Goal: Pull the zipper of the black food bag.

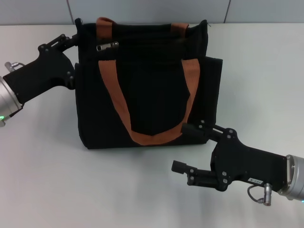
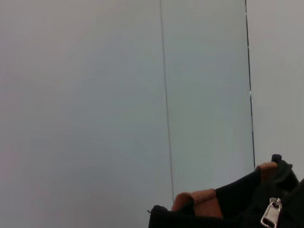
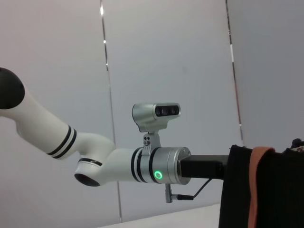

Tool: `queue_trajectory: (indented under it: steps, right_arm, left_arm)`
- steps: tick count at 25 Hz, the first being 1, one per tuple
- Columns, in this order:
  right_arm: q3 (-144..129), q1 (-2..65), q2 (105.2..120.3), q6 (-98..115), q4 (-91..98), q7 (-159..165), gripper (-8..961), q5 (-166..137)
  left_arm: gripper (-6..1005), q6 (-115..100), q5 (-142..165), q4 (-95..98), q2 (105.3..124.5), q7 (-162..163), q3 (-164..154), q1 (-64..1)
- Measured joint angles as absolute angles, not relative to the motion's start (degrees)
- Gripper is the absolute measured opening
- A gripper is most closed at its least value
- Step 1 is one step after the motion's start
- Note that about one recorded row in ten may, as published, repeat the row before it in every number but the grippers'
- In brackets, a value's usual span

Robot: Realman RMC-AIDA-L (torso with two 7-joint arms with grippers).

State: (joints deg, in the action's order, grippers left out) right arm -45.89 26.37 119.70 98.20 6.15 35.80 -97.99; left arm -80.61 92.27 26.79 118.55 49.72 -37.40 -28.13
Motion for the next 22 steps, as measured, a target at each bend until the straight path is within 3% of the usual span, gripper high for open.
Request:
queue_trajectory:
  steps: [13, 15, 20, 22]
  right_arm:
    - [-44.08, 27.43, 119.7, 97.59, 5.88, 35.57, 819, -97.99]
    - [-44.08, 27.56, 119.7, 97.28, 5.88, 35.56, 819, -97.99]
    - [-44.12, 27.59, 119.7, 97.2, 5.89, 35.55, 820, -97.99]
    - [-44.12, 27.59, 119.7, 97.34, 5.89, 35.55, 820, -97.99]
  left_arm:
    - [638, -81.96, 91.6, 25.33, 118.82, 43.68, -36.91, -27.18]
    - [421, -82.16, 91.56, 25.29, 118.83, 43.7, -36.83, -27.03]
    - [214, -83.06, 91.51, 24.89, 118.83, 43.76, -36.84, -26.87]
    - [182, -83.89, 91.49, 24.61, 118.83, 44.26, -36.93, -26.87]
